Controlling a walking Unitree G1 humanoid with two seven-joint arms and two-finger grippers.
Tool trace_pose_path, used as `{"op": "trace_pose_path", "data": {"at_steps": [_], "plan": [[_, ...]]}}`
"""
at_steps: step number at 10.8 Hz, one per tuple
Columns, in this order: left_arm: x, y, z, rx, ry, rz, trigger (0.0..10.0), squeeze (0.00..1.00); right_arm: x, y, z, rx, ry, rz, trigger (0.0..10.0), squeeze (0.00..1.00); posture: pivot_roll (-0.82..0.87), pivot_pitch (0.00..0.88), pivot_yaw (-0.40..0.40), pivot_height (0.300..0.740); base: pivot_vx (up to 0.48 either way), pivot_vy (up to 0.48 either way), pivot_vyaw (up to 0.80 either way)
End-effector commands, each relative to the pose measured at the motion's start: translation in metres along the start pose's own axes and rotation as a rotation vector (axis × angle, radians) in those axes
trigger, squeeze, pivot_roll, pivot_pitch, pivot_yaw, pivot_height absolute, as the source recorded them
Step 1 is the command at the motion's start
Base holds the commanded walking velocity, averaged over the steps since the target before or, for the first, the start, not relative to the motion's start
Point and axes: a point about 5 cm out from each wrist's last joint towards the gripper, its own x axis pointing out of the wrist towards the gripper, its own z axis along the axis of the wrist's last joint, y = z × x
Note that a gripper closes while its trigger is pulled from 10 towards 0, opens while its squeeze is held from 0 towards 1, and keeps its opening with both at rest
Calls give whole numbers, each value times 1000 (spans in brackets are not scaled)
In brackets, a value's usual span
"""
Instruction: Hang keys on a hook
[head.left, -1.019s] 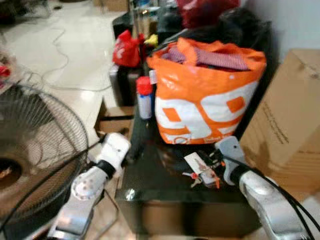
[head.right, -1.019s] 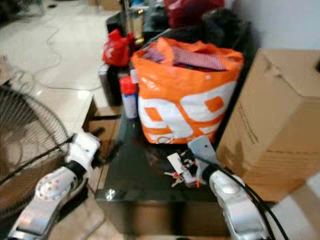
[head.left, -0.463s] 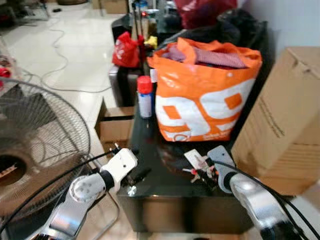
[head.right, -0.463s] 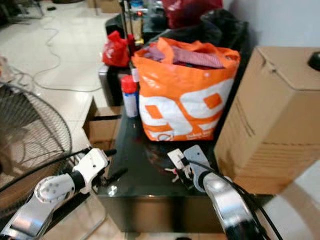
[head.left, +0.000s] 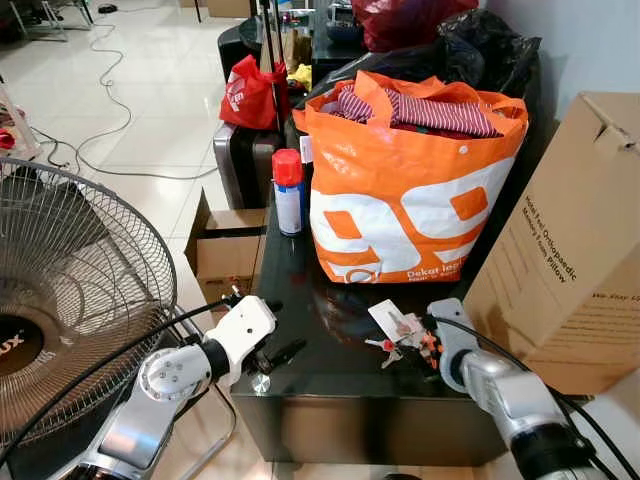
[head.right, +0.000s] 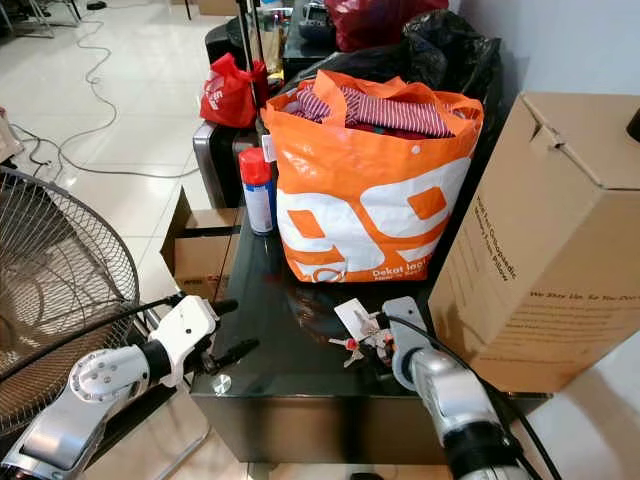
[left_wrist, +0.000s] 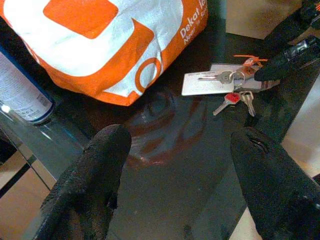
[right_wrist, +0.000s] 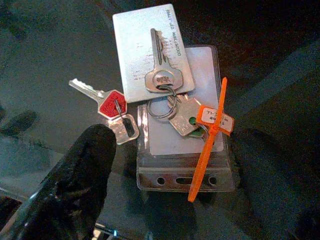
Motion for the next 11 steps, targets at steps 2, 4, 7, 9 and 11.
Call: {"op": "trace_pose_path", "data": {"at_steps": [2, 4, 7, 9, 11], "plan": [[-1, 2, -2, -9, 13, -5, 10000, 0, 2, -4, -1, 23, 17, -17, 0, 0, -59, 0, 26, 740, 0, 0, 0], [-1, -1, -3, -32, 18, -37, 10000, 0, 6, -8, -6, 31, 46, -47, 0, 0, -64, 0, 29, 740, 0, 0, 0], [-4, -7, -4, -85, 40, -159, 10000, 0, 11, -13, -10, 83, 57, -87, 0, 0, -77, 0, 46, 740, 0, 0, 0], [-4, -6, -4, -85, 47, -172, 10000, 0, 13, -14, -14, 80, 67, -98, 0, 0, -75, 0, 50, 740, 0, 0, 0], [-5, -4, -3, -84, 48, -167, 10000, 0, 15, -13, -14, 81, 64, -100, 0, 0, -67, 0, 45, 740, 0, 0, 0]]}}
